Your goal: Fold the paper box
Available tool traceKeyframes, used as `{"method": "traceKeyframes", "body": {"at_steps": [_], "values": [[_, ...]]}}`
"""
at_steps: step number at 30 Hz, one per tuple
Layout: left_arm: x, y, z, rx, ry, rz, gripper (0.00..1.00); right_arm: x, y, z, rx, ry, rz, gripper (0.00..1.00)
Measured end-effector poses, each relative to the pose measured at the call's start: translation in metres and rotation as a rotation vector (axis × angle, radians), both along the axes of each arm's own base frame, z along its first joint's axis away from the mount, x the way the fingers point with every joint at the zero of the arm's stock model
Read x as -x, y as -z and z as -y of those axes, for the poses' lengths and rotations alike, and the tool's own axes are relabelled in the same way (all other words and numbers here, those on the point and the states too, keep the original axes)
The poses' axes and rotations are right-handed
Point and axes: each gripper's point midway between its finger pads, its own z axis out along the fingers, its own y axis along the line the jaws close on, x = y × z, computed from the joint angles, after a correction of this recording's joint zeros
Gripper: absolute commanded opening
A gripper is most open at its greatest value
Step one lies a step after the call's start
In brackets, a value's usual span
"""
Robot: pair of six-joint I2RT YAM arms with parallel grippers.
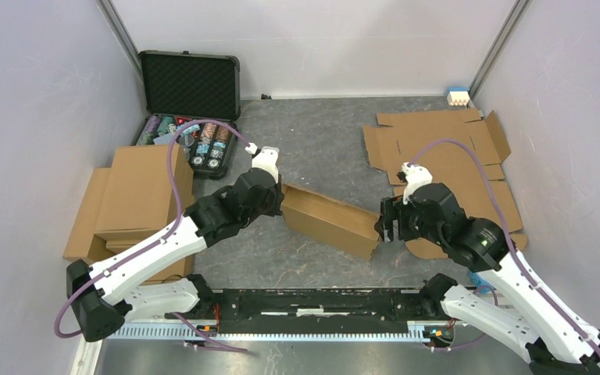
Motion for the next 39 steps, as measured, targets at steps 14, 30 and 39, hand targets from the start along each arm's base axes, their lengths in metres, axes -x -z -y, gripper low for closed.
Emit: {"method": "traceKeyframes", "body": {"at_steps": [14,30,39], "values": [[0.000,0.003,-0.001,-0.022,-0.015,-0.002,0.02,0.002,-0.016,-0.021,-0.180,0.041,-0.031,0.42],[-0.001,0.003,0.001,-0.034,-0.015,-0.011,0.02,0.000,0.010,-0.008,-0.124,0.109,-0.047,0.30],[0.000,0.002,0.001,-0.036,-0.011,-0.015,0.02,0.000,0.005,-0.007,-0.127,0.130,-0.049,0.04]]}}
